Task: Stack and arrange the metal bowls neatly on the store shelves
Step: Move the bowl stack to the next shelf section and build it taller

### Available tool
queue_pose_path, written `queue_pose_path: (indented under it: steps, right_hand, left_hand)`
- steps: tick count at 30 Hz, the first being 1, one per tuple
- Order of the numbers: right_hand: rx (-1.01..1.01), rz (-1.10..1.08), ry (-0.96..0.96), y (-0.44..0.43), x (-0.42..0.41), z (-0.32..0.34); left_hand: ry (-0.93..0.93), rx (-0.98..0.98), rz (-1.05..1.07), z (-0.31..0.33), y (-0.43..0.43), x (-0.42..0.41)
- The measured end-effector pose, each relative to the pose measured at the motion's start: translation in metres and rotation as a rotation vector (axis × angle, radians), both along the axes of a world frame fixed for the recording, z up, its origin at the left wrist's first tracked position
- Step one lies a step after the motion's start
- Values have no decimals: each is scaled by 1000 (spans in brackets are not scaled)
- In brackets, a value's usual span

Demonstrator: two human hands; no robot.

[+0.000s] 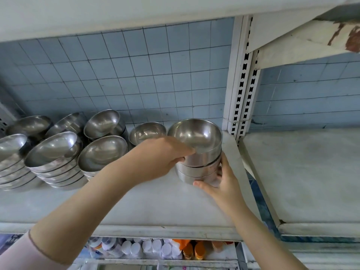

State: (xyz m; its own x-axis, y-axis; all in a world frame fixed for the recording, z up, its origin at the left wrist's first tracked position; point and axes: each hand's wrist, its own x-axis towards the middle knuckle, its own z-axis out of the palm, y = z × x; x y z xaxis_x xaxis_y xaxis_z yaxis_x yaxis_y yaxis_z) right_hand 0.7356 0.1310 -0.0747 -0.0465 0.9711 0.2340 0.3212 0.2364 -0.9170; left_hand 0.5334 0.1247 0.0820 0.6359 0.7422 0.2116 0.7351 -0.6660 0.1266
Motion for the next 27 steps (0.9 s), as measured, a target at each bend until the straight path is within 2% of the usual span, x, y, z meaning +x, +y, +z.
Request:
queue_pose_path:
  steps: [4, 12, 15, 18, 20, 22, 24, 27]
  right_hand:
    - [-9, -8, -13, 0, -1, -1]
    - [0, -26, -34, -3, -3, 2]
    - [-8, -40, -15, -5, -7, 2]
    - [-14, -62, 24, -6, -7, 3]
    - [-9, -95, 59, -5, -6, 4]
    - [-5, -123, 83, -3, -4, 5]
    - [-5, -128, 91, -3, -3, 5]
    - [-14, -124, 98, -2, -2, 4]
  left_hand:
    - [-7, -65, -9, -2, 7, 3]
    - [108, -156, 63, -12, 17, 5]
    - [12, -179, 101, -12, 19, -3]
    - [-78, -182, 277, -13, 31, -21]
    - [-2, -184, 463, -18, 49, -33]
    - [43, -271, 568, -25, 69, -41]
    - [113, -368, 610, -31, 88, -43]
    - [270, -402, 617, -37, 109, -44]
